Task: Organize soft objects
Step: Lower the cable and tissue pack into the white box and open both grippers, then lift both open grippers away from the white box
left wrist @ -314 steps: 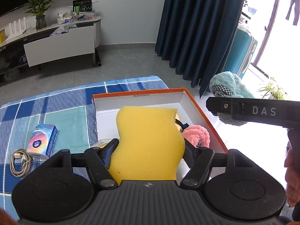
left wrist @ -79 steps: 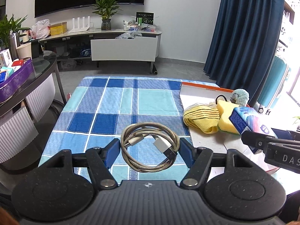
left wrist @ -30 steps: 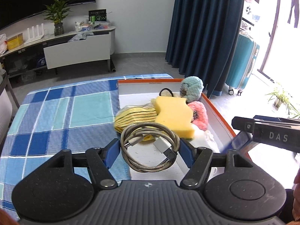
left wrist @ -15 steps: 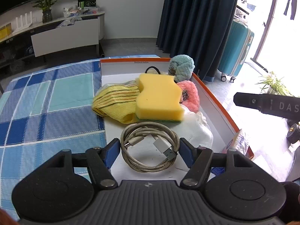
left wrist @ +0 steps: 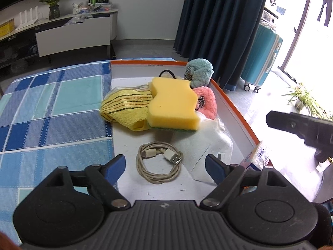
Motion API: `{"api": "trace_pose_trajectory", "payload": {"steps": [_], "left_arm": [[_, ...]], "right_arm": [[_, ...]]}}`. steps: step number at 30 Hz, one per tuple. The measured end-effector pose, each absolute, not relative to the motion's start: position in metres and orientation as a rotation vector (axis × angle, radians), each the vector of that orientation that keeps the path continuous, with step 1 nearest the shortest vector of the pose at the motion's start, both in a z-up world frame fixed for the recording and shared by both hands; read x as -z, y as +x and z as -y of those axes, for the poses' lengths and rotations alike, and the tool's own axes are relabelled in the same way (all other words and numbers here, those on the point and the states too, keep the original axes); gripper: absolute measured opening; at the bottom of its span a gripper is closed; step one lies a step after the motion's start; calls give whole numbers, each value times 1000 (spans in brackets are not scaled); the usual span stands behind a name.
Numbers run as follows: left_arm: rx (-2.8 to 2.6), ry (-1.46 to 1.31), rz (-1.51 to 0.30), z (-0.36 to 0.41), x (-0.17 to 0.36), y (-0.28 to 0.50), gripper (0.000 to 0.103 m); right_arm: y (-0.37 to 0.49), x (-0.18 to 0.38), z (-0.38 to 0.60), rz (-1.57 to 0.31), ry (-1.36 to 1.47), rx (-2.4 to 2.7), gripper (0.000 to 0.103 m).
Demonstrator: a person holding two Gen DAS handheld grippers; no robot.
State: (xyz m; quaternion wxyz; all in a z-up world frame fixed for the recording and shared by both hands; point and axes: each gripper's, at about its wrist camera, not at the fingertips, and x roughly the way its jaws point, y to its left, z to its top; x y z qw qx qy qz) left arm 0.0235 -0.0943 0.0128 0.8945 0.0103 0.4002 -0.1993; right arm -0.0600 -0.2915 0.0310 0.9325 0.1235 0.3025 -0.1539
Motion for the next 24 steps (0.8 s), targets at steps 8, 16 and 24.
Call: {"api": "trace_pose_trajectory", "payload": {"steps": [8,16,24], "left_arm": [[313,47,-803,91,-28,-8,103],[251,71,-858,98,-20,-29,103],[251,86,-867,101,-17,-41,103]], "right_arm": [[-94,-32,281,-639,230,275,72],[-119,-20,280,-700,240,285,77],[-123,-9,279,-746,241,295,77]]}}
